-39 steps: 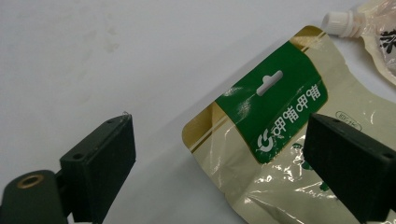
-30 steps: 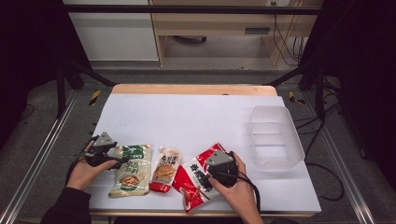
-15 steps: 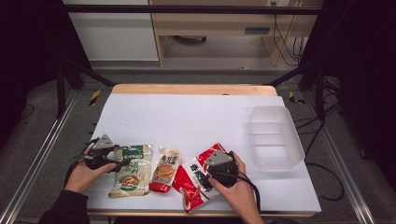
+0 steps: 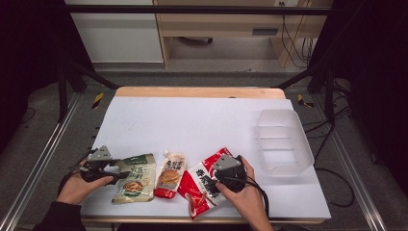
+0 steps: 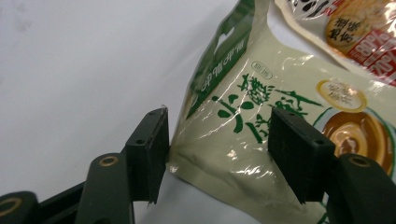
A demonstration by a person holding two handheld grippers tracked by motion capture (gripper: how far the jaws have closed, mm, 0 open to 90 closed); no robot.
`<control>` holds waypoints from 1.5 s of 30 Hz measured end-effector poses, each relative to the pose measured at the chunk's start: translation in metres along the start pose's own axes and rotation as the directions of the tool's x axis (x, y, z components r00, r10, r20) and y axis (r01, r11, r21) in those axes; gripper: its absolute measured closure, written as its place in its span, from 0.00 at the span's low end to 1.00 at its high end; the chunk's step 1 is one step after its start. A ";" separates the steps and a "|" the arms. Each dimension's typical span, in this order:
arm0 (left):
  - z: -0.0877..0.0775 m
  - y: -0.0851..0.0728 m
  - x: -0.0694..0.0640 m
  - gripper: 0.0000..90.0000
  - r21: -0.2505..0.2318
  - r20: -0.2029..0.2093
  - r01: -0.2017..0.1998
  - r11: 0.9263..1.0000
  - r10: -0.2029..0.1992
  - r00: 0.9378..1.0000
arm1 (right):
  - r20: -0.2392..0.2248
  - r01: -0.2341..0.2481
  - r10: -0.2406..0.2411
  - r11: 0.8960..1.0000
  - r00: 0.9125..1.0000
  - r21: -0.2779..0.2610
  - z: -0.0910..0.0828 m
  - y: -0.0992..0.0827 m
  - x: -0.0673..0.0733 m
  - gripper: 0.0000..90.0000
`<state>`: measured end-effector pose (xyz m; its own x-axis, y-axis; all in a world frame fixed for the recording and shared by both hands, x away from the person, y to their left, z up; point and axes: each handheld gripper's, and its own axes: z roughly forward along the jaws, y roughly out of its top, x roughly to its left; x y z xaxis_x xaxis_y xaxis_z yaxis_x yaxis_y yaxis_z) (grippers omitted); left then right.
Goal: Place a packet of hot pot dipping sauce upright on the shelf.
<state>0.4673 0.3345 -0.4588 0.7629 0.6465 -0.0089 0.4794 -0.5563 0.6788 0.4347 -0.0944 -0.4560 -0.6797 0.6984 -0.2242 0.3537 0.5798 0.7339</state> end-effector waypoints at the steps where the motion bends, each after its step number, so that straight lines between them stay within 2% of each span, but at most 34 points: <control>1: 0.001 0.001 0.000 0.45 -0.002 -0.008 -0.002 1.000 0.002 1.000 | 0.001 0.003 -0.003 1.000 1.000 0.000 0.000 0.000 0.000 0.13; 6: 0.003 0.001 0.001 0.57 0.005 -0.019 -0.018 1.000 0.018 1.000 | 0.002 0.010 -0.010 1.000 1.000 0.006 0.001 0.000 0.001 0.13; 11: 0.002 0.000 0.008 0.71 -0.010 -0.016 0.003 1.000 -0.004 1.000 | 0.002 0.016 -0.016 1.000 1.000 0.010 0.003 0.000 0.002 0.13; 14: 0.003 0.001 0.010 0.81 -0.006 -0.036 0.006 1.000 -0.006 0.999 | 0.001 0.022 -0.022 1.000 1.000 0.015 0.003 0.000 0.003 0.13; 17: 0.002 0.002 0.015 0.93 -0.015 -0.043 0.034 0.999 -0.034 0.998 | 0.000 0.020 -0.020 1.000 1.000 0.015 0.004 -0.001 0.003 0.13; 20: -0.004 0.004 0.016 0.99 -0.024 -0.043 0.047 0.999 -0.048 0.998 | 0.004 0.019 -0.019 1.000 1.000 0.014 0.004 -0.001 0.002 0.13; 24: -0.026 0.008 0.015 1.00 -0.089 -0.044 0.063 0.994 -0.067 0.997 | 0.005 0.018 -0.018 1.000 1.000 0.016 0.004 0.000 0.002 0.13; 25: -0.034 0.011 0.014 1.00 -0.103 -0.042 0.057 0.993 -0.061 0.997 | 0.005 0.017 -0.017 1.000 1.000 0.018 0.004 0.000 0.002 0.13; 33: -0.076 0.039 -0.006 1.00 -0.126 -0.028 -0.005 0.992 0.001 1.000 | -0.023 0.010 -0.010 1.000 1.000 0.011 0.006 0.001 0.004 0.13; 39: -0.109 0.048 -0.017 1.00 -0.148 -0.047 -0.050 0.988 0.043 0.998 | -0.022 0.008 -0.007 1.000 1.000 0.013 0.006 0.000 0.003 0.13; 41: -0.117 0.049 -0.020 1.00 -0.154 -0.039 -0.063 0.986 0.058 0.998 | -0.024 0.001 -0.001 1.000 1.000 0.004 0.005 0.000 0.002 0.13; 45: -0.117 0.052 -0.022 1.00 -0.164 -0.068 -0.071 0.984 0.060 0.996 | -0.026 0.015 -0.015 1.000 1.000 -0.006 0.005 0.000 0.002 0.14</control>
<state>0.4249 0.3521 -0.3373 0.7591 0.6457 0.0821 0.3463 -0.5074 0.7891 0.4362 -0.0910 -0.4597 -0.7017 0.6782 -0.2184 0.3398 0.5880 0.7340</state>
